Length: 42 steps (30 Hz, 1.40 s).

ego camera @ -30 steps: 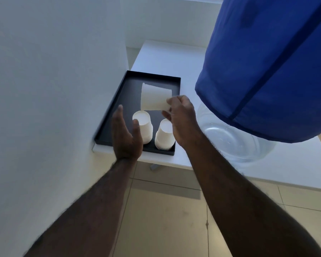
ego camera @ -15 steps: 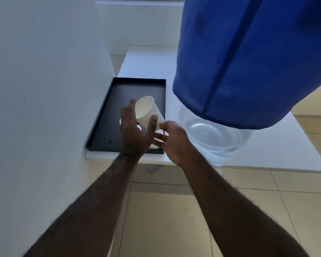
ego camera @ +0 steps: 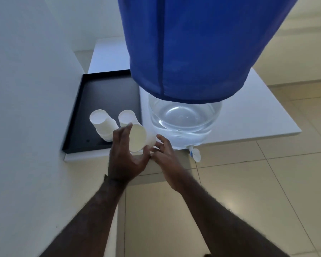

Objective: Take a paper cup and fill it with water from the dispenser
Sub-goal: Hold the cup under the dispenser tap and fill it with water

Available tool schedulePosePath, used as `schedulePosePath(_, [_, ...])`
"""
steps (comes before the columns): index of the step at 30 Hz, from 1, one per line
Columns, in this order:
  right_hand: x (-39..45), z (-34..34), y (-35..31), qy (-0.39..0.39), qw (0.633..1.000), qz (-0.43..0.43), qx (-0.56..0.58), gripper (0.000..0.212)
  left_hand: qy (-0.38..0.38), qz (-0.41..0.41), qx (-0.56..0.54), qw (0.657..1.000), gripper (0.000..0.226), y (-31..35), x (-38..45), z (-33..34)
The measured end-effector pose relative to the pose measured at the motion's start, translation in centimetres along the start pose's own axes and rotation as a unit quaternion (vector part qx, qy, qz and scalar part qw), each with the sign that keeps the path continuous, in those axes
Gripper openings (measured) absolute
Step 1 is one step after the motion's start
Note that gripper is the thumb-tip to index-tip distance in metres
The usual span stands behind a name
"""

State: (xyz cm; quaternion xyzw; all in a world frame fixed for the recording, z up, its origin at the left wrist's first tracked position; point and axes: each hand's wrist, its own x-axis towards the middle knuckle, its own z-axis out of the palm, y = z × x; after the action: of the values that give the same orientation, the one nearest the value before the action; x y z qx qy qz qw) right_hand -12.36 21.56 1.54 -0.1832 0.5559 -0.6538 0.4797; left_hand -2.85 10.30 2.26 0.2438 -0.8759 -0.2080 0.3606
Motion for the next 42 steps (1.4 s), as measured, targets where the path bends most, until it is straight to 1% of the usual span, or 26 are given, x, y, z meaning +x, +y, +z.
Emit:
schedulePosePath(2, [-0.8, -1.2, 1.3, -0.033, 0.988, 0.038, 0.144, 0.059, -0.029, 0.011, -0.003, 1.0, 0.074, 0.3, -1.1, 0.7])
schedulePosePath(3, [-1.1, -1.7, 1.8, -0.044, 0.978, 0.055, 0.194, 0.057, -0.046, 0.013, -0.005, 0.999, 0.074, 0.4, -1.6, 1.0])
schedulePosePath(5, [-1.8, -2.7, 2.8, -0.05, 0.965, 0.088, 0.241, 0.058, -0.084, 0.016, -0.009, 0.996, 0.075, 0.8, -2.7, 1.8])
schedulePosePath(7, [-2.3, -3.8, 4.1, -0.038, 0.963, 0.115, 0.241, 0.06, -0.123, 0.024, -0.006, 0.992, 0.075, 1.3, -3.8, 2.9])
schedulePosePath(10, [-3.1, -5.5, 5.6, -0.007, 0.963, 0.136, 0.234, 0.057, -0.16, 0.021, -0.007, 0.987, 0.075, 2.0, -5.1, 4.3])
schedulePosePath(13, [-4.0, -7.3, 7.1, 0.036, 0.955, 0.15, 0.254, 0.063, -0.191, 0.031, -0.018, 0.981, 0.071, 2.6, -6.1, 5.8])
schedulePosePath(15, [-4.5, -8.3, 7.7, 0.053, 0.95, 0.151, 0.269, 0.066, -0.217, 0.044, -0.02, 0.975, 0.073, 3.0, -6.6, 6.7])
schedulePosePath(18, [-5.3, -9.7, 8.3, 0.072, 0.948, 0.144, 0.275, 0.071, -0.232, 0.047, -0.018, 0.972, 0.075, 3.7, -7.3, 7.9])
schedulePosePath(22, [-5.6, -11.3, 8.9, 0.062, 0.964, 0.125, 0.226, 0.075, -0.25, 0.036, -0.023, 0.967, 0.079, 4.1, -7.5, 9.5])
schedulePosePath(26, [-5.4, -12.4, 8.6, 0.037, 0.973, 0.098, 0.206, 0.067, -0.252, 0.041, -0.028, 0.966, 0.076, 4.4, -7.1, 10.7])
schedulePosePath(30, [-5.3, -13.6, 8.5, 0.054, 0.958, 0.122, 0.253, 0.062, -0.262, 0.039, -0.04, 0.964, 0.082, 4.8, -7.0, 11.2])
schedulePosePath(33, [-5.6, -14.2, 9.2, 0.073, 0.951, 0.13, 0.269, 0.059, -0.273, 0.033, -0.046, 0.96, 0.097, 4.9, -7.4, 10.9])
schedulePosePath(35, [-5.6, -14.8, 9.8, 0.096, 0.94, 0.133, 0.298, 0.059, -0.253, 0.027, -0.05, 0.966, 0.105, 4.8, -7.6, 10.3])
schedulePosePath(36, [-5.5, -15.1, 10.1, 0.106, 0.934, 0.136, 0.312, 0.062, -0.236, 0.024, -0.045, 0.971, 0.103, 4.8, -7.6, 10.0])
schedulePosePath(38, [-5.2, -15.4, 10.4, 0.121, 0.926, 0.143, 0.328, 0.068, -0.198, 0.036, -0.011, 0.979, 0.09, 5.0, -7.1, 9.7])
schedulePosePath(40, [-4.6, -15.6, 10.4, 0.136, 0.922, 0.147, 0.331, 0.067, -0.161, 0.075, 0.034, 0.983, 0.075, 5.3, -6.2, 10.0])
schedulePosePath(42, [-4.1, -15.8, 10.2, 0.148, 0.918, 0.144, 0.337, 0.067, -0.156, 0.118, 0.056, 0.979, 0.066, 5.6, -5.2, 10.7])
